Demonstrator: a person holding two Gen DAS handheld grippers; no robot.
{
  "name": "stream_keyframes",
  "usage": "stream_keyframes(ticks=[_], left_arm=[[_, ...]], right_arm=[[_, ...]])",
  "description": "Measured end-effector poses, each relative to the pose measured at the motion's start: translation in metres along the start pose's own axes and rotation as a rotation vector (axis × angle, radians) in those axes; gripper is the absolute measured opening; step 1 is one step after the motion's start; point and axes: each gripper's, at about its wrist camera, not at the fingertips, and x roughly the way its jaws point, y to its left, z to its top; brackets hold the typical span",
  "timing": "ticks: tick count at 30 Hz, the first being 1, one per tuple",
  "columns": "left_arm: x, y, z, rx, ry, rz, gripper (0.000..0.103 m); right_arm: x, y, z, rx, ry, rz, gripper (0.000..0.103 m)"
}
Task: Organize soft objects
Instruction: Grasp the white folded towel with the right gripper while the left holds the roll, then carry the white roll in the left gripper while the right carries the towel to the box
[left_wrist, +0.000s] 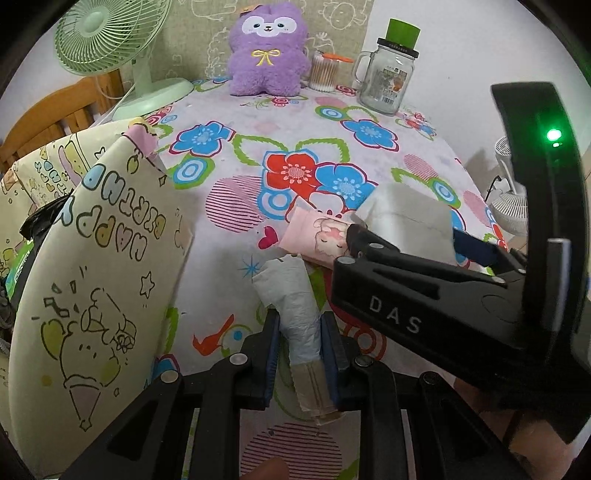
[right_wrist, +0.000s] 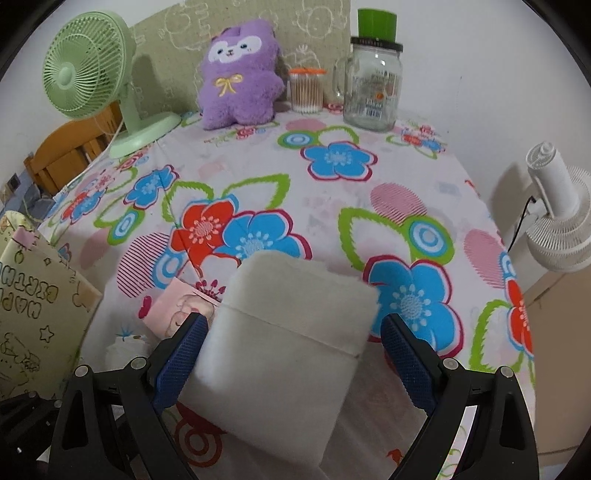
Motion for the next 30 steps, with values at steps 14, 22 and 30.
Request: stream_keyframes(ticks=[14, 22, 30], left_arm=[[0.001, 0.002, 0.001, -0.003, 0.0, -0.003, 0.022], [0.001, 0.001, 0.002, -0.007, 0.0, -0.002, 0.022], [-0.008, 0.002, 0.002, -0.009, -0.016, -0.002, 0.022]], right_arm=[[0.002, 0.0, 0.007, 0.025, 0.022, 0.081, 0.069], [-0.004, 0.001, 0.005, 0.032, 0.004, 0.067, 0.057], [-0.016, -0.001, 0.006, 0.042, -0.014, 0.066, 0.053]])
